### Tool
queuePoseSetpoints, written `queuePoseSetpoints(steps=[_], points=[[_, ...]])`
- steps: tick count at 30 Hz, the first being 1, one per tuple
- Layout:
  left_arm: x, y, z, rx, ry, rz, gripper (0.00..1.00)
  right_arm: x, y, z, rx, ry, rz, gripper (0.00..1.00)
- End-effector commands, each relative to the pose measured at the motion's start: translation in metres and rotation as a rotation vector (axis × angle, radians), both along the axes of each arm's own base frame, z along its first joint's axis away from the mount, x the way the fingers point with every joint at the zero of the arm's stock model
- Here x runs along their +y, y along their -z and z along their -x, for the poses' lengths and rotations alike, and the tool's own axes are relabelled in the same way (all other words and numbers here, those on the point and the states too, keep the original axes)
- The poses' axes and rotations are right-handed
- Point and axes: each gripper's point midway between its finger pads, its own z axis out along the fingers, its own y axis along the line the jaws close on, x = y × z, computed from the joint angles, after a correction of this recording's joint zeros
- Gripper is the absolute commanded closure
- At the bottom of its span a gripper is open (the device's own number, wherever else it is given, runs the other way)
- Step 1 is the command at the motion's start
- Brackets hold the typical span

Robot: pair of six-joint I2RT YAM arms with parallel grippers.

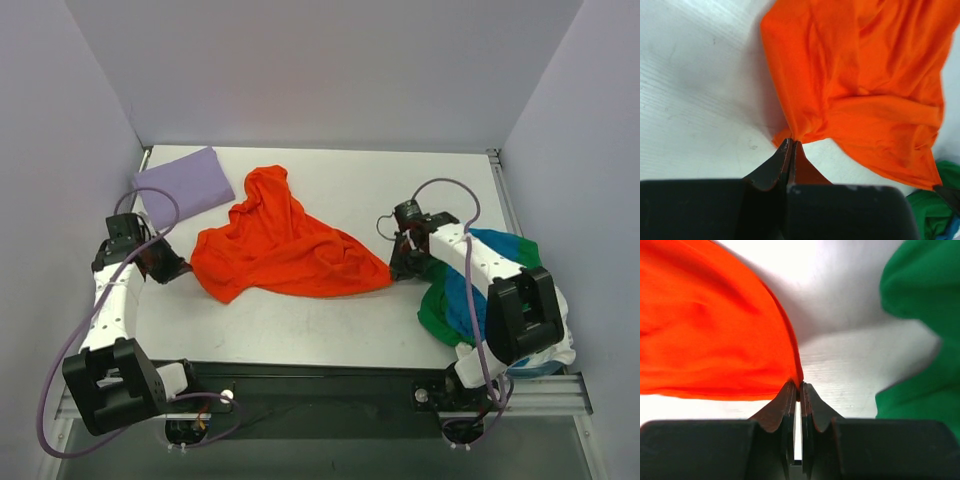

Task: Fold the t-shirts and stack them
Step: Flatten out the tshirt

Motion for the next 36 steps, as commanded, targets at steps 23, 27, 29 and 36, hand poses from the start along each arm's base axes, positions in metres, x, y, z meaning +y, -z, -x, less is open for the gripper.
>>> queuePoseSetpoints(steps=[23, 27, 29, 36], points=[[-0.005, -0.441, 0.044, -1.037, -0.259, -0.060, 1.00, -0.071, -0.377, 0.013, -0.892, 0.058, -0.038, 1.00], [-0.011, -0.454, 0.029, -1.075, -0.215, -0.013, 1.00, -0.069, -0.392, 0.003, -0.926, 0.053, -0.036, 1.00], [-0.007, -0.441, 0.003, -1.052, -0.197, -0.003, 1.00, -0.068, -0.376, -0.014, -0.876, 0.046, -0.002, 1.00], [-0.029, -0.389, -0.085, -0.939, -0.077, 0.002, 1.00, -0.061, -0.345, -0.087, -0.834, 0.041, 0.016, 1.00]])
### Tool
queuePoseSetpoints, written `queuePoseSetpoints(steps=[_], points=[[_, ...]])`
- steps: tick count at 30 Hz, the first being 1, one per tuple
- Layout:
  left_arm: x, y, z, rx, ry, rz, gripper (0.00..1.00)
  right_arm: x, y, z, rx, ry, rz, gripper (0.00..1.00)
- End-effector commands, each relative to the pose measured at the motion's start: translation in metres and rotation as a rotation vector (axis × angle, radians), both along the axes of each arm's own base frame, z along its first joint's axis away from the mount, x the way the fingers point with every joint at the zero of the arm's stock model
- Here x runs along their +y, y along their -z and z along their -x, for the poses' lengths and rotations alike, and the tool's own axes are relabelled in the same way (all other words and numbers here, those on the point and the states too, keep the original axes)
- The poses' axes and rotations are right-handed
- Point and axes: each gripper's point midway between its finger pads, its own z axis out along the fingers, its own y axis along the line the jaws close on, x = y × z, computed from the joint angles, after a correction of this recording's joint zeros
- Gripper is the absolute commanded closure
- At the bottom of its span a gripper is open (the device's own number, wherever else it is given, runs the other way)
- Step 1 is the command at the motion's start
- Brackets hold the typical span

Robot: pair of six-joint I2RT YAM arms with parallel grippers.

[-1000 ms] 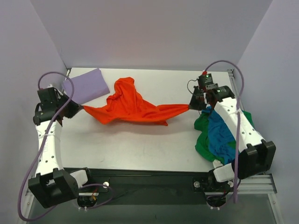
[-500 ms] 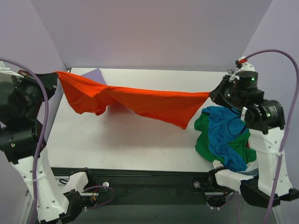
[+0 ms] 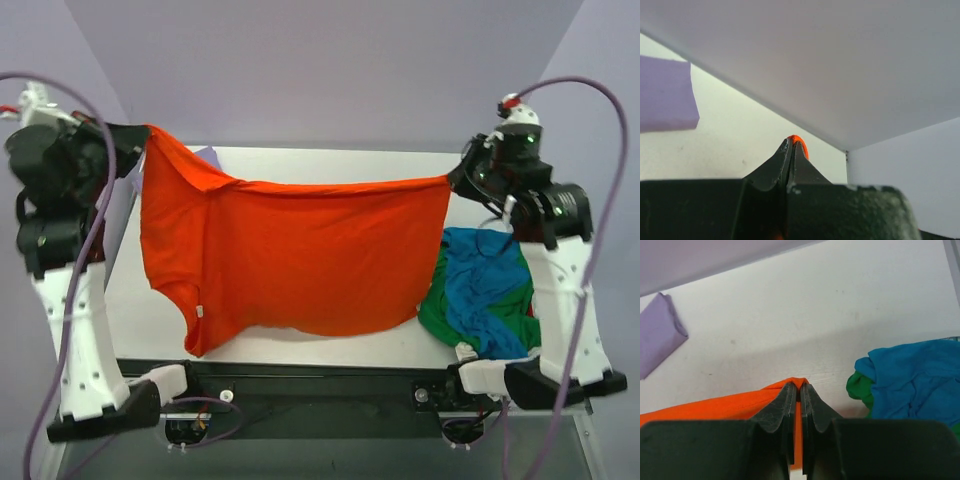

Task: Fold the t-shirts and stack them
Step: Flatten out the tshirt

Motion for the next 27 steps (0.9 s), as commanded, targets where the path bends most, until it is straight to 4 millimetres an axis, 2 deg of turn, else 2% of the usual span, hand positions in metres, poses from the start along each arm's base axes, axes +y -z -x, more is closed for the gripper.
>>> queuePoseSetpoints(steps=[1, 2, 3, 4, 5, 7, 9, 10, 12, 14, 15, 17, 18, 19, 20, 21, 22, 23, 24, 25, 26, 27], points=[[-0.025, 0.019, -0.059, 0.019, 0.067, -0.048, 1.00, -0.004, 0.014, -0.050, 0.004, 0.021, 0.040, 1.00], [-0.028, 0.021, -0.067, 0.025, 0.067, -0.052, 1.00, -0.002, 0.021, -0.064, 0.023, 0.020, 0.044, 1.00], [-0.033, 0.014, -0.072, 0.010, 0.081, -0.053, 1.00, -0.004, 0.021, -0.071, 0.023, 0.026, 0.042, 1.00], [-0.037, 0.020, -0.086, 0.028, 0.092, -0.051, 1.00, -0.005, 0.016, -0.083, 0.014, 0.034, 0.035, 1.00], [-0.041, 0.017, -0.090, 0.025, 0.099, -0.050, 1.00, -0.006, 0.014, -0.089, 0.010, 0.036, 0.032, 1.00], [-0.040, 0.000, -0.098, -0.012, 0.093, -0.054, 1.00, -0.008, 0.001, -0.103, -0.021, 0.043, 0.020, 1.00], [-0.038, -0.016, -0.098, -0.044, 0.083, -0.065, 1.00, -0.007, -0.010, -0.109, -0.048, 0.046, 0.006, 1.00], [-0.037, -0.031, -0.094, -0.073, 0.077, -0.071, 1.00, -0.007, -0.020, -0.111, -0.075, 0.049, -0.004, 1.00], [-0.034, -0.043, -0.088, -0.098, 0.058, -0.081, 1.00, -0.006, -0.032, -0.110, -0.105, 0.049, -0.016, 1.00], [-0.031, -0.063, -0.070, -0.152, 0.033, -0.082, 1.00, -0.006, -0.047, -0.106, -0.145, 0.049, -0.027, 1.00], [-0.029, -0.077, -0.054, -0.192, 0.020, -0.083, 1.00, -0.007, -0.051, -0.103, -0.157, 0.051, -0.030, 1.00], [-0.023, -0.085, -0.039, -0.220, -0.012, -0.083, 1.00, -0.009, -0.066, -0.092, -0.209, 0.056, -0.043, 1.00], [-0.022, -0.102, -0.015, -0.279, -0.025, -0.081, 1.00, -0.009, -0.071, -0.087, -0.227, 0.059, -0.050, 1.00], [-0.019, -0.107, -0.006, -0.300, -0.042, -0.074, 1.00, -0.012, -0.088, -0.075, -0.282, 0.062, -0.060, 1.00], [-0.019, -0.104, 0.000, -0.303, -0.046, -0.070, 1.00, -0.013, -0.087, -0.070, -0.287, 0.065, -0.065, 1.00], [-0.015, -0.120, 0.025, -0.366, -0.072, -0.063, 1.00, -0.014, -0.092, -0.065, -0.307, 0.067, -0.070, 1.00], [-0.010, -0.123, 0.035, -0.388, -0.098, -0.054, 1.00, -0.016, -0.112, -0.047, -0.376, 0.069, -0.087, 1.00], [-0.007, -0.116, 0.038, -0.383, -0.115, -0.050, 1.00, -0.018, -0.107, -0.043, -0.374, 0.076, -0.089, 1.00], [-0.005, -0.129, 0.066, -0.452, -0.133, -0.041, 1.00, -0.020, -0.122, -0.024, -0.427, 0.074, -0.110, 1.00], [0.001, -0.131, 0.076, -0.473, -0.166, -0.033, 1.00, -0.020, -0.130, -0.017, -0.464, 0.071, -0.122, 1.00], [0.004, -0.129, 0.082, -0.486, -0.184, -0.028, 1.00, -0.018, -0.127, -0.012, -0.468, 0.057, -0.129, 1.00], [0.007, -0.136, 0.104, -0.528, -0.199, -0.021, 1.00, -0.019, -0.138, 0.005, -0.511, 0.051, -0.144, 1.00]])
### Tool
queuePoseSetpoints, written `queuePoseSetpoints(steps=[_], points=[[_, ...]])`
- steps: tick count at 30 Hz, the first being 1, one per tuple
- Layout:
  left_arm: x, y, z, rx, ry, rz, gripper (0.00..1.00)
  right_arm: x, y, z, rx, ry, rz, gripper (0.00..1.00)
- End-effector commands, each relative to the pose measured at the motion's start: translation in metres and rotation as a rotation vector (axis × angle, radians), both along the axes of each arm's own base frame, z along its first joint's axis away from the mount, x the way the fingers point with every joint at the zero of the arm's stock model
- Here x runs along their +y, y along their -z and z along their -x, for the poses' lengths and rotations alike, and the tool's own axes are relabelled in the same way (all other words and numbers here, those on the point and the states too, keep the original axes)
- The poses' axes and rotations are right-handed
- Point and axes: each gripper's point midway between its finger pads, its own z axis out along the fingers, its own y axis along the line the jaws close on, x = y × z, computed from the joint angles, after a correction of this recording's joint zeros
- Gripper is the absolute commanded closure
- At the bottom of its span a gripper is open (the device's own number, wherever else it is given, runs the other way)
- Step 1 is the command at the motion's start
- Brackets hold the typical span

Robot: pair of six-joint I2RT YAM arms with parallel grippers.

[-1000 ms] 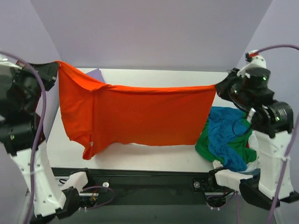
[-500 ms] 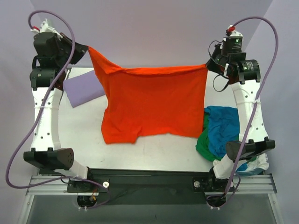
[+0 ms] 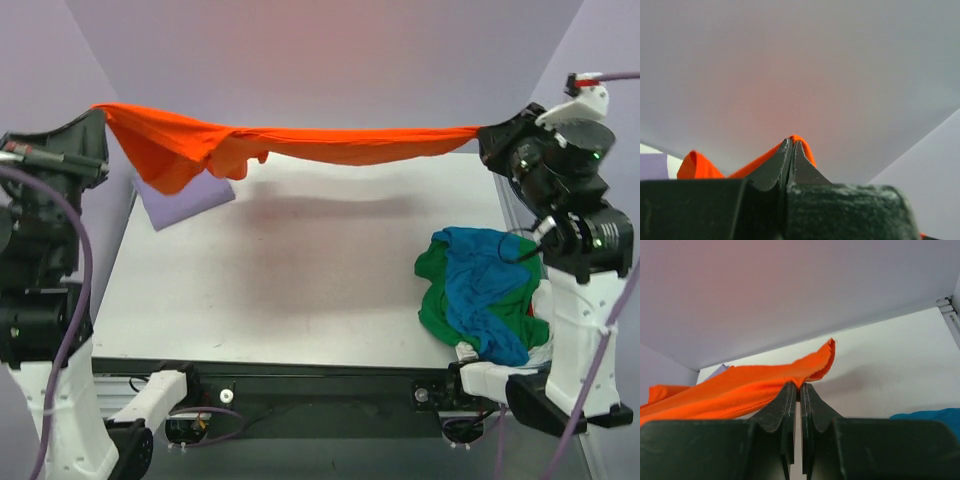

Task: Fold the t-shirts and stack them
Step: Flatten out the tshirt

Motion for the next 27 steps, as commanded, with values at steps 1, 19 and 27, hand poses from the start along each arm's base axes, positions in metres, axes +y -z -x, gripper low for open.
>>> queuePoseSetpoints(steps=[1, 19, 27], points=[[0.023, -0.033, 0.041, -0.172, -0.120, 0.042, 1.00, -0.004, -0.052, 0.037, -0.209, -0.005, -0.055, 1.00], [-0.013, 0.072, -0.131, 0.143, 0.071, -0.104, 1.00, 0.013, 0.054, -0.040, 0.042, -0.019, -0.044, 1.00], [-0.047, 0.317, -0.277, 0.680, 0.176, -0.184, 0.48, 0.003, 0.255, -0.158, 0.462, 0.049, 0.089, 0.87]])
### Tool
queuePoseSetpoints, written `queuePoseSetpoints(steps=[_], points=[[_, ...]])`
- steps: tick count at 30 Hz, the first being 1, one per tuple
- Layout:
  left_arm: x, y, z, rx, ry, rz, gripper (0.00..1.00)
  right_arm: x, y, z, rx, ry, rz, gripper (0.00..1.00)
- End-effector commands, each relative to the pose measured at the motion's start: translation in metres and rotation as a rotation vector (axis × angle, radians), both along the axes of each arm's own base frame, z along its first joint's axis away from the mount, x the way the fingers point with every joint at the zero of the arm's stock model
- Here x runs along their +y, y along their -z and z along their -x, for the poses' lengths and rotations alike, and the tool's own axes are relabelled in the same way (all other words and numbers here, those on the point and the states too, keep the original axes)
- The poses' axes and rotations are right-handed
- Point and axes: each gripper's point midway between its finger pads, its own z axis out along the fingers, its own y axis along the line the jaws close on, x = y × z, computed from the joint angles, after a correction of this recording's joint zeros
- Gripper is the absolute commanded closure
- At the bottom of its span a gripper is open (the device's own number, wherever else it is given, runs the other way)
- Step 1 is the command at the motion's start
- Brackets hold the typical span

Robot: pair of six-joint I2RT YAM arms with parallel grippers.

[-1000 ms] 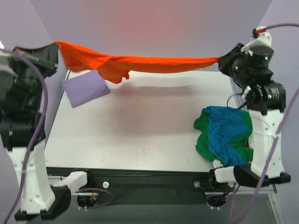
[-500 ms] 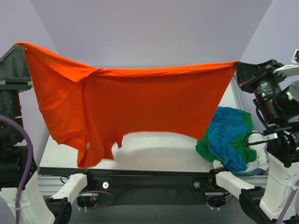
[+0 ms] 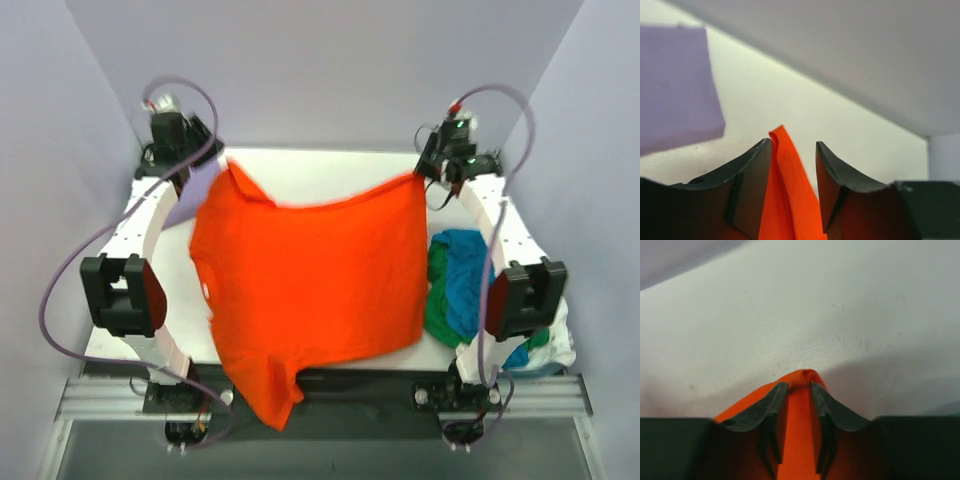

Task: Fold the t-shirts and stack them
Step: Flatten out the tshirt

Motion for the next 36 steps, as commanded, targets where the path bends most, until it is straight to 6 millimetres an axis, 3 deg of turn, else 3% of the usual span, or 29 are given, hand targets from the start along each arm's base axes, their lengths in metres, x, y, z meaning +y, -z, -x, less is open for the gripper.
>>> queuePoseSetpoints(steps=[1, 2, 5, 7, 9, 10, 11, 12, 13, 15, 17, 20, 23, 24, 27, 31, 36], points=[[-0.020, 0.043, -0.017, 0.089, 0.074, -0.049, 0.47, -0.014, 0.048, -0.033, 0.082, 0.024, 0.045, 0.73], [-0.024, 0.063, -0.019, 0.143, 0.085, -0.054, 0.45, -0.013, 0.078, -0.041, 0.149, 0.018, 0.052, 0.49], [-0.040, 0.061, -0.007, 0.156, 0.116, -0.080, 0.33, -0.008, 0.095, -0.046, 0.213, -0.030, 0.050, 0.29], [-0.042, 0.071, 0.007, 0.201, 0.113, -0.066, 0.31, 0.000, 0.106, -0.041, 0.241, -0.074, 0.034, 0.25], [-0.042, 0.075, 0.030, 0.254, 0.115, -0.049, 0.31, 0.005, 0.104, -0.034, 0.244, -0.101, 0.019, 0.23], [-0.042, 0.097, 0.044, 0.318, 0.111, -0.044, 0.31, 0.011, 0.110, -0.026, 0.264, -0.128, -0.002, 0.23], [-0.040, 0.095, 0.061, 0.335, 0.102, -0.038, 0.31, 0.015, 0.105, -0.020, 0.259, -0.148, -0.016, 0.23], [-0.039, 0.105, 0.072, 0.368, 0.091, -0.023, 0.30, 0.019, 0.107, -0.015, 0.266, -0.162, -0.031, 0.23], [-0.039, 0.112, 0.083, 0.385, 0.089, -0.016, 0.31, 0.023, 0.117, -0.005, 0.299, -0.180, -0.039, 0.23], [-0.035, 0.136, 0.113, 0.447, 0.070, 0.002, 0.30, 0.038, 0.115, 0.011, 0.303, -0.232, -0.063, 0.23], [-0.031, 0.160, 0.142, 0.512, 0.055, 0.013, 0.30, 0.054, 0.125, 0.033, 0.340, -0.293, -0.077, 0.23], [-0.033, 0.183, 0.173, 0.572, 0.049, 0.052, 0.30, 0.067, 0.143, 0.065, 0.403, -0.346, -0.094, 0.23], [-0.037, 0.196, 0.194, 0.608, 0.059, 0.089, 0.30, 0.081, 0.154, 0.093, 0.447, -0.394, -0.107, 0.24], [-0.038, 0.210, 0.205, 0.647, 0.062, 0.095, 0.30, 0.084, 0.169, 0.110, 0.495, -0.406, -0.101, 0.24], [-0.036, 0.230, 0.226, 0.703, 0.057, 0.097, 0.30, 0.086, 0.190, 0.137, 0.561, -0.417, -0.096, 0.24], [-0.035, 0.250, 0.240, 0.753, 0.056, 0.099, 0.29, 0.083, 0.212, 0.159, 0.636, -0.404, -0.104, 0.25], [-0.020, 0.278, 0.248, 0.832, 0.028, 0.097, 0.28, 0.078, 0.230, 0.171, 0.690, -0.393, -0.088, 0.25]])
